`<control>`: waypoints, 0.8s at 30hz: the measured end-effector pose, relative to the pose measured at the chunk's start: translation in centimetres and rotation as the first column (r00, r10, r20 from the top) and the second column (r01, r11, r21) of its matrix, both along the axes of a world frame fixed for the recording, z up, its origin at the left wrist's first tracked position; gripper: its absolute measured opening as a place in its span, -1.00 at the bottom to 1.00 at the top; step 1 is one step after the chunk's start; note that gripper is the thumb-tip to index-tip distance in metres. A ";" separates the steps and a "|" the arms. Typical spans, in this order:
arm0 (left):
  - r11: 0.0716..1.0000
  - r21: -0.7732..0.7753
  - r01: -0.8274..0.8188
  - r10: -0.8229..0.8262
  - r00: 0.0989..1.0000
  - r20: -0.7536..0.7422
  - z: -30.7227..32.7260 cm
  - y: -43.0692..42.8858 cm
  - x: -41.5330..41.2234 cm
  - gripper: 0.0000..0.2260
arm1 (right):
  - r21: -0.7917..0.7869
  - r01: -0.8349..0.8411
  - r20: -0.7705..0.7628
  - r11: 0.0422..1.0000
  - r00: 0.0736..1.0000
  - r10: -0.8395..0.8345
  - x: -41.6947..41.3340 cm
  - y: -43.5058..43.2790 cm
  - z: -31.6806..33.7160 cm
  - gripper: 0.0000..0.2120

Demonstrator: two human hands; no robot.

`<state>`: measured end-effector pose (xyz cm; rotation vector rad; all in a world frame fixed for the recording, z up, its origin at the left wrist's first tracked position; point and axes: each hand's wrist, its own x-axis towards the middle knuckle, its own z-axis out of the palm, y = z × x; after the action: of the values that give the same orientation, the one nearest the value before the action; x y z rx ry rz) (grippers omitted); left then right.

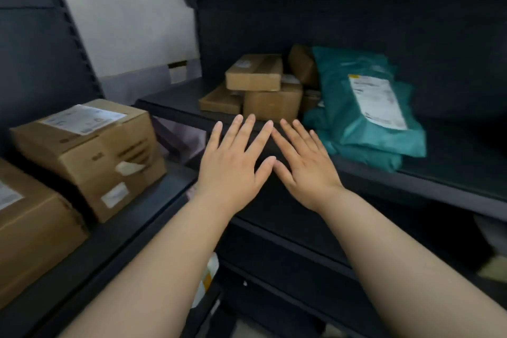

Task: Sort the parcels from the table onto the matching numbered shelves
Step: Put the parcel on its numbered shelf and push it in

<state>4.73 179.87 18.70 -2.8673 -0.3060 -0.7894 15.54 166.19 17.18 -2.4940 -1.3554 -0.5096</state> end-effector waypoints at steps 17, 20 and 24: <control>0.541 -0.059 0.839 -0.838 0.532 -0.123 -3.8 -37.0 3.5 -0.52 | -0.048 0.715 -0.055 0.697 0.695 -0.717 -10.0 -39.8 -2.8 -0.41; 0.469 -0.060 0.881 -0.876 0.455 -0.162 -4.2 -43.8 3.0 -0.50 | -0.062 0.805 -0.059 0.590 0.587 -0.807 -12.4 -46.9 -3.1 -0.40; 0.384 -0.081 0.920 -0.912 0.364 -0.191 -4.4 -53.9 1.7 -0.49 | -0.094 0.876 -0.068 0.473 0.468 -0.881 -16.4 -57.2 -3.3 -0.38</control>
<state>6.41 126.01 14.33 -2.8371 1.4939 -0.5321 -0.91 109.04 13.91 -3.0483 0.1344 -0.4932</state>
